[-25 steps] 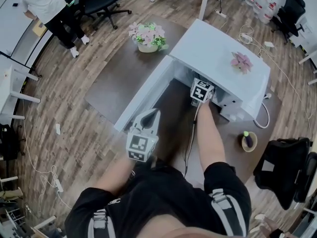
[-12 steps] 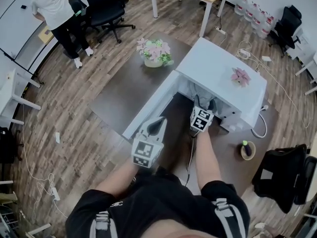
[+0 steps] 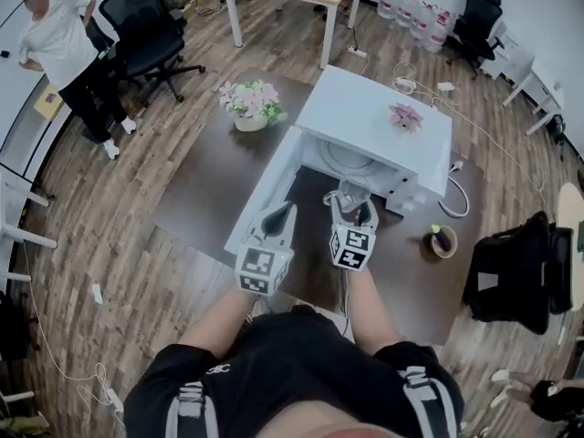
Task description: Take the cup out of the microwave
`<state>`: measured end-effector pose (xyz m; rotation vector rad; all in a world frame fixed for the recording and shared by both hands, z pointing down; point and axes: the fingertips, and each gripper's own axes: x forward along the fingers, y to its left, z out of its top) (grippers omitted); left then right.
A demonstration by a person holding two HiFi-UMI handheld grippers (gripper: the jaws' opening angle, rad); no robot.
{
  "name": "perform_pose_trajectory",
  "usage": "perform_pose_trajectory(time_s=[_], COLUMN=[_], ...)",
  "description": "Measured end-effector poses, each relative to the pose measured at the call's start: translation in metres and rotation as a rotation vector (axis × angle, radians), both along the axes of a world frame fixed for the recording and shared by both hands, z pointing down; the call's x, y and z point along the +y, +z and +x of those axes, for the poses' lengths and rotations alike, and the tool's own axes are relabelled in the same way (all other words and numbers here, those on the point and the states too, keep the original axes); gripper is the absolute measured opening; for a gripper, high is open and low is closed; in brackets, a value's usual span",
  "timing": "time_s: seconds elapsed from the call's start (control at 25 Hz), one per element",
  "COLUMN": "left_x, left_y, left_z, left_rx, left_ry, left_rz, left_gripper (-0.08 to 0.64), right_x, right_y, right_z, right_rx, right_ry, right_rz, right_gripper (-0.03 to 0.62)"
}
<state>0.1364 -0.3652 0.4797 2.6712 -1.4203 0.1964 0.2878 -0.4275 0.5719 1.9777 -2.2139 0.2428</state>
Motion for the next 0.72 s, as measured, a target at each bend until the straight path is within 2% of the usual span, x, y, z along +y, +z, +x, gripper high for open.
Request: perform_pose_trajectory(time_s=[0.2,0.44,0.72], left_x=[0.006,0.002,0.006], left_y=[-0.011,-0.033,-0.048], left_z=[0.005,0.006,0.012], left_rx=[0.04,0.076,0.079], left_ry=[0.055,0.093,0.132], left_rz=[0.028,0.076,0.105], left_gripper=[0.002,0.002,0.002], right_x=[0.041,0.065,0.082], right_y=[-0.054,-0.117,-0.143], right_z=[0.003,0.011,0.023], right_rx=[0.0,0.0,0.006], right_ry=[0.027,0.084,0.146], right_rz=[0.077,0.169,0.196], right_gripper=[0.334,0.334,0.335])
